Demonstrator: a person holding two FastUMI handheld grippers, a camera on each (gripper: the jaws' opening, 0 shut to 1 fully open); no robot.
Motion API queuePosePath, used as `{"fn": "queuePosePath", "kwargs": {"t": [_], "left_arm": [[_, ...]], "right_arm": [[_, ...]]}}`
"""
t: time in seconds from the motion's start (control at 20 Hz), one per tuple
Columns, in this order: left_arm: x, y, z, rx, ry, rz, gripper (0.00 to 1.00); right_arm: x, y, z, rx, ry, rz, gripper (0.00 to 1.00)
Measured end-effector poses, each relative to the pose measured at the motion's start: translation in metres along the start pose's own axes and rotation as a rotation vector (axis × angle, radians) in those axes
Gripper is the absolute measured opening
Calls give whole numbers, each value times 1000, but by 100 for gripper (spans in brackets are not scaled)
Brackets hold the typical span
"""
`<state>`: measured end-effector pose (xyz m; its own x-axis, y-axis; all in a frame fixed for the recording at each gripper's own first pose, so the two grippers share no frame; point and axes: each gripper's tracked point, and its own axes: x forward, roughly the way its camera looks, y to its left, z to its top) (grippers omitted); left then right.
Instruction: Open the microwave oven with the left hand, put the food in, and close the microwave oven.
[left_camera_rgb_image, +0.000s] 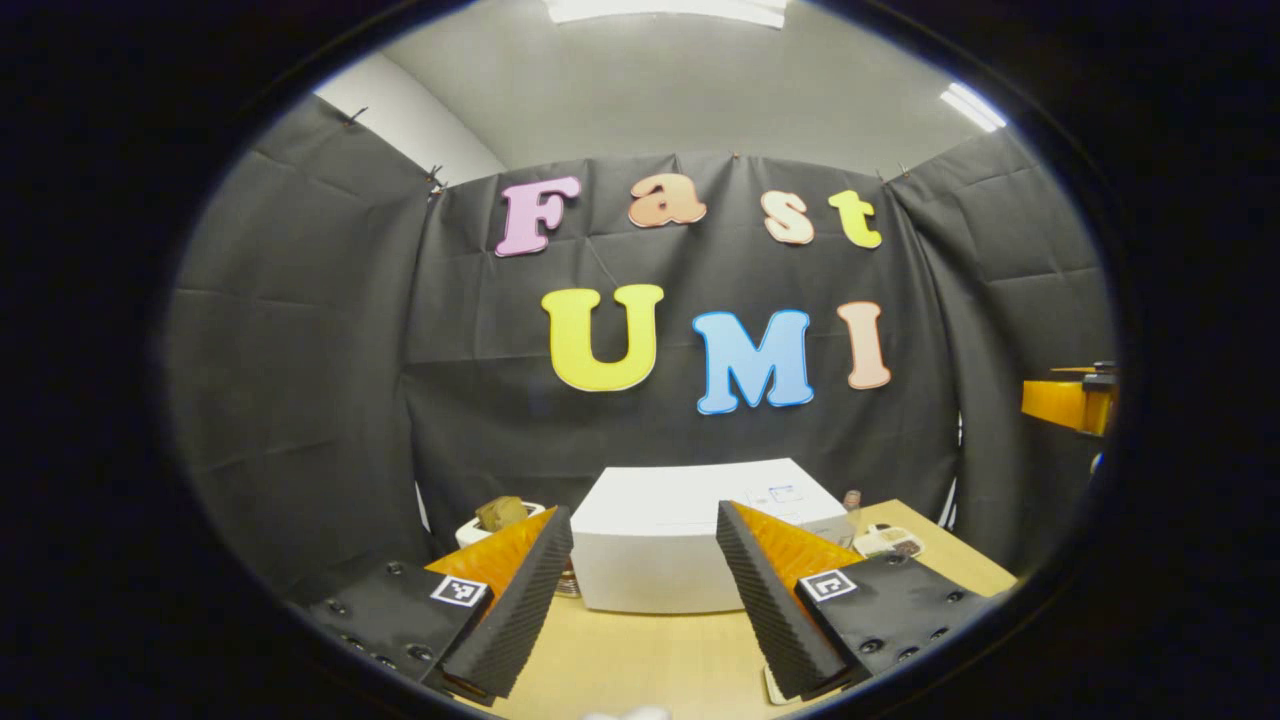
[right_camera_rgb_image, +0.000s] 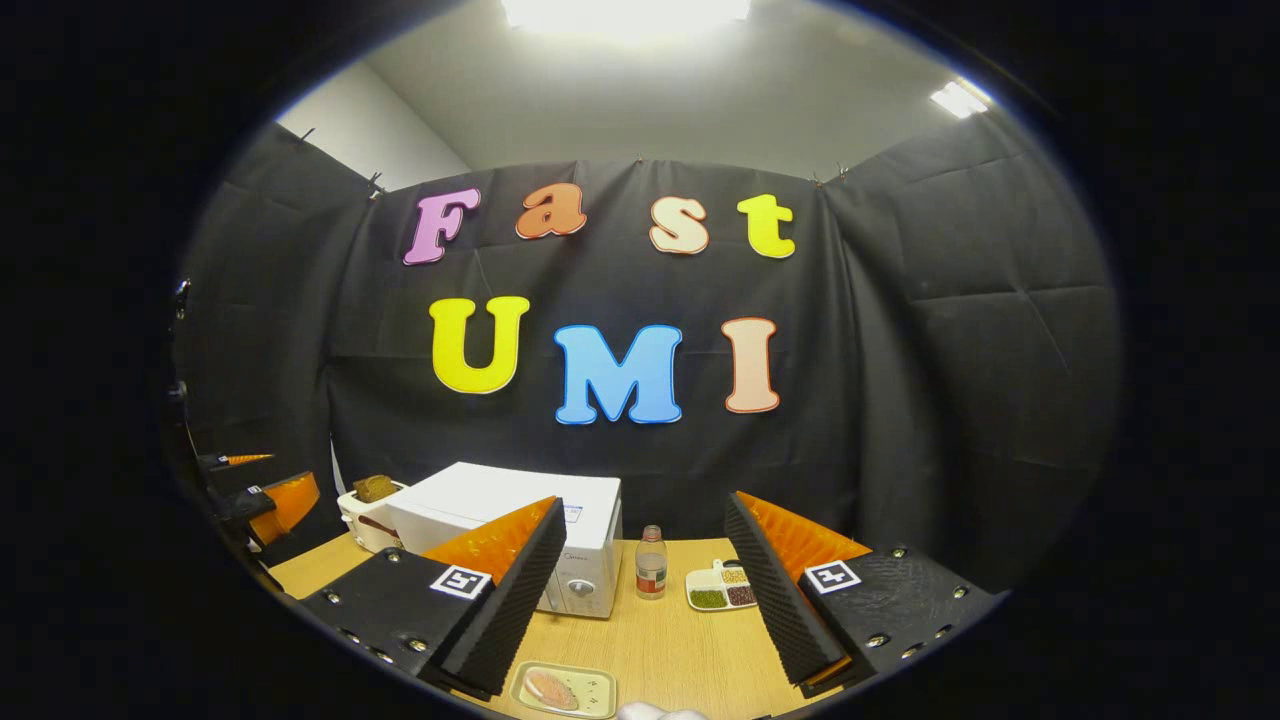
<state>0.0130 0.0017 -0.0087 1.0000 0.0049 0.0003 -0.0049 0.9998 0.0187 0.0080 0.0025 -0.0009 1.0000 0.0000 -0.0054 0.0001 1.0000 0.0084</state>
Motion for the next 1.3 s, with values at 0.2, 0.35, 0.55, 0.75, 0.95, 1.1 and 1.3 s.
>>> {"fn": "queuePosePath", "kwargs": {"t": [0.2, 0.35, 0.55, 0.75, 0.95, 1.1, 1.3], "left_arm": [[15, -17, -18, 12, -31, -24, 100], [36, -45, -65, 28, -24, -39, 99], [89, -117, -147, 59, 25, -132, 94], [149, -173, -214, 75, 113, -179, 100], [196, -206, -233, 54, 102, -188, 98], [218, -221, -244, 53, 100, -187, 98], [230, -226, -250, 36, 115, -173, 69]], "right_arm": [[1, -3, 2, 34, 17, -1, 98], [-2, -9, 12, 78, 40, -9, 98], [-2, -30, 21, 29, 63, -63, 98], [-1, -40, 18, -21, 103, -106, 98], [2, -47, 8, -63, 143, -125, 98], [6, -57, 8, -31, 146, -160, 96], [6, -68, 4, -28, 155, -180, 95]]}}
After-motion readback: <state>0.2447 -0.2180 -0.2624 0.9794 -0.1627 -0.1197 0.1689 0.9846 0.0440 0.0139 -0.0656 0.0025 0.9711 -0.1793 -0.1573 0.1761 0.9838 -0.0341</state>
